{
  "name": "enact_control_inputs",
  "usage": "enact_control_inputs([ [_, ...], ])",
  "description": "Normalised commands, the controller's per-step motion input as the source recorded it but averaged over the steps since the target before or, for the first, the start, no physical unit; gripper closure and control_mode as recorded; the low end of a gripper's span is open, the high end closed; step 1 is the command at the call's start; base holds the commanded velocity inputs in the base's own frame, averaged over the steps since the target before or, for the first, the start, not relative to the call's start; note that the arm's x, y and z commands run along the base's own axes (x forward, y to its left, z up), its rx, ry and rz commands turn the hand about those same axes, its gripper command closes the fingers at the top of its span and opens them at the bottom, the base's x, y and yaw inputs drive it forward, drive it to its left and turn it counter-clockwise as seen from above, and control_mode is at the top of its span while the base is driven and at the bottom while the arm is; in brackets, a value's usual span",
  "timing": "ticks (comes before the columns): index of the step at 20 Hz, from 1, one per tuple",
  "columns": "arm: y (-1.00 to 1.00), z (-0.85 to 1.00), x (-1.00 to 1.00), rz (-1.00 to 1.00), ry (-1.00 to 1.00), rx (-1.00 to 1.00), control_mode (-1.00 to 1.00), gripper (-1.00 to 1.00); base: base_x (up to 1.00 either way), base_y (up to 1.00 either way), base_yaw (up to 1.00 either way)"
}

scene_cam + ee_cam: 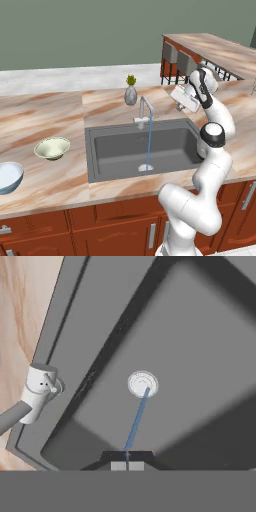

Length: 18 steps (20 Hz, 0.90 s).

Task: Rinse each bowl for a few seconds and place them down in the sink or on the counter.

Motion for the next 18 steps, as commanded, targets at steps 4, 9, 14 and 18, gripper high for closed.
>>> enact_control_inputs([
  [4,-0.17,0.76,-0.66,-0.04,0.05,0.06,-1.00,-1.00,0.00,0.00,0.00],
  [9,0.00,0.73,-0.59,-0.04,0.06,0.03,-1.00,-1.00,0.00,0.00,0.00],
  [14,0.34,0.46,-0.66,-0.03,0.05,0.00,-1.00,-1.00,0.00,0.00,0.00],
  [18,0.72,0.11,-0.86,-0.03,0.01,0.00,-1.00,-1.00,0.00,0.00,0.00],
])
